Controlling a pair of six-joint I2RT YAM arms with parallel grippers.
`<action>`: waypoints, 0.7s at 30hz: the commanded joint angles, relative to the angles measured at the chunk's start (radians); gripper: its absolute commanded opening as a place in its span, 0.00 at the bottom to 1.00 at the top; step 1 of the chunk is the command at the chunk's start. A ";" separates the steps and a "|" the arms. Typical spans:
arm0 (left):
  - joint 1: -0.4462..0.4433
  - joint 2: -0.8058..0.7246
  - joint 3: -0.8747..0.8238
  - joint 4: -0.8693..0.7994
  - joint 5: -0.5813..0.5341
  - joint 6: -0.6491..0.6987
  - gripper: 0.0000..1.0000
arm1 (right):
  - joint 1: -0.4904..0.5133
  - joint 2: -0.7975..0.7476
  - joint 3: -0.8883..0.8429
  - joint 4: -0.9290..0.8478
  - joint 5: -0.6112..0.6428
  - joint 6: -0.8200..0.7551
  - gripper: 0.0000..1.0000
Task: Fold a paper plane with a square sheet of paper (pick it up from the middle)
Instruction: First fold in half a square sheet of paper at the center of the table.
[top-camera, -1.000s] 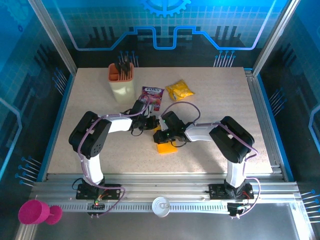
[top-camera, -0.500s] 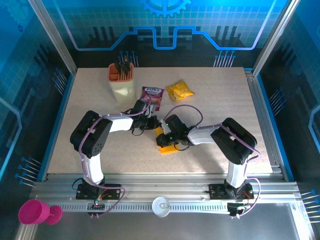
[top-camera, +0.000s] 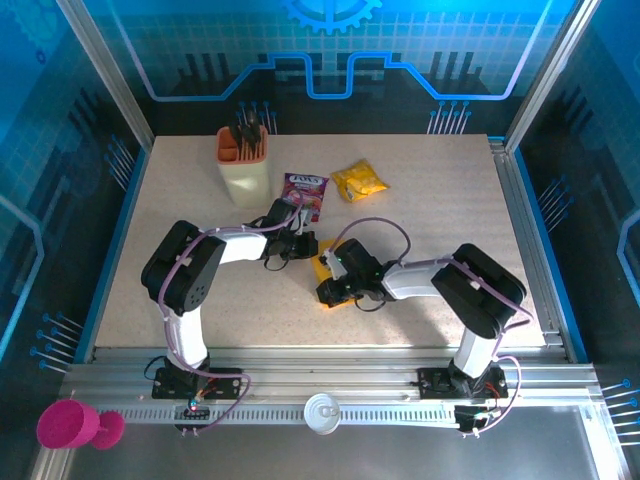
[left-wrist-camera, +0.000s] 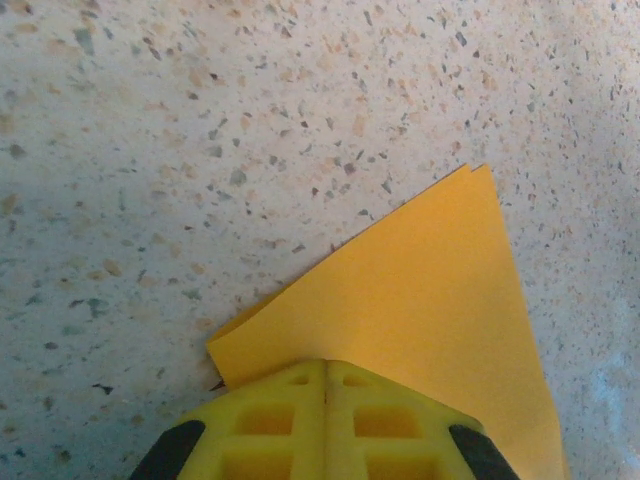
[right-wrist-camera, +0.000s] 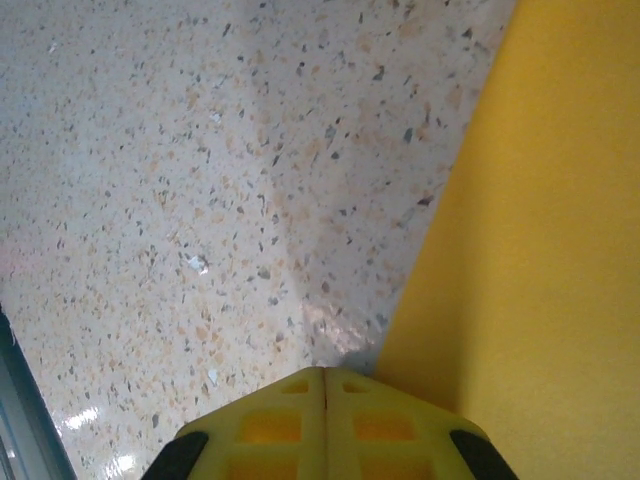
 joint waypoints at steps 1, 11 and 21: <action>0.001 0.050 0.006 -0.056 -0.034 0.029 0.00 | 0.035 -0.011 -0.095 -0.086 -0.031 0.036 0.00; 0.003 0.056 0.025 -0.069 -0.029 0.039 0.00 | 0.035 -0.172 -0.240 -0.068 -0.047 0.107 0.00; -0.013 0.030 0.021 -0.077 -0.023 0.088 0.00 | -0.040 -0.421 -0.134 -0.283 -0.041 0.058 0.00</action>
